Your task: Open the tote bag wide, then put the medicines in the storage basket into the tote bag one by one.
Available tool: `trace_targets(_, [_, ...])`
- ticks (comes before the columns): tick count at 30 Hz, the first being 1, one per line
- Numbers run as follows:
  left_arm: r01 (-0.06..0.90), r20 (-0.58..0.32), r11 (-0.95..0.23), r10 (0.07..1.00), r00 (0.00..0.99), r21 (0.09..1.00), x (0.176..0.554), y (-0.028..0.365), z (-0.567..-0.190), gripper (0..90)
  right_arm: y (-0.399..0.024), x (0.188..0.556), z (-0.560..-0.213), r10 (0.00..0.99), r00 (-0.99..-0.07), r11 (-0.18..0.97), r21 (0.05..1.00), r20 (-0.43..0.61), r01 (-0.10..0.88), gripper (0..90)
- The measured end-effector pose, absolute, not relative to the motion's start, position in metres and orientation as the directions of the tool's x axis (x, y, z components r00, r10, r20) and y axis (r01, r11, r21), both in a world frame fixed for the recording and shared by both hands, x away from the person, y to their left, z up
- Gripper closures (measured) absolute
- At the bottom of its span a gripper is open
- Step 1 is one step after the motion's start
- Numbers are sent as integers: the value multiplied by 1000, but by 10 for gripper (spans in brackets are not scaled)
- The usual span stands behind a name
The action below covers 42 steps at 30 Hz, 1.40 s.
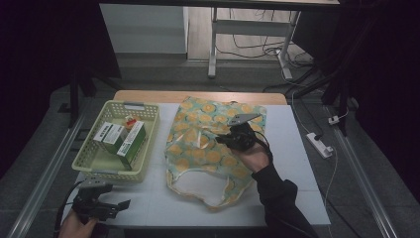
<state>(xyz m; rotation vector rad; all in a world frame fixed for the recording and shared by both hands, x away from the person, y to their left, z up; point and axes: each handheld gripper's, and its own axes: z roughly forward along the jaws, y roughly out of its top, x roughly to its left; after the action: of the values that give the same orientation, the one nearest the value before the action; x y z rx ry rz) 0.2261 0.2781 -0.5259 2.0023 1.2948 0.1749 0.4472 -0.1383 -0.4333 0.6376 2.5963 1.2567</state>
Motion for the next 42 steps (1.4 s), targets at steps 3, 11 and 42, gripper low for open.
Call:
trace_targets(3, [735, -264, -220, 836, 481, 641, 226, 278, -526, 34, -138, 445, -429, 456, -890, 543, 790, 9, 286, 894])
trace_targets(11, [735, -267, -216, 836, 480, 643, 226, 279, -526, 30, -142, 442, -417, 459, -888, 520, 810, 2, 270, 894])
trace_targets(42, [724, -260, -171, 858, 443, 668, 222, 283, -523, 0, -147, 444, -416, 464, -886, 508, 816, 10, 275, 894])
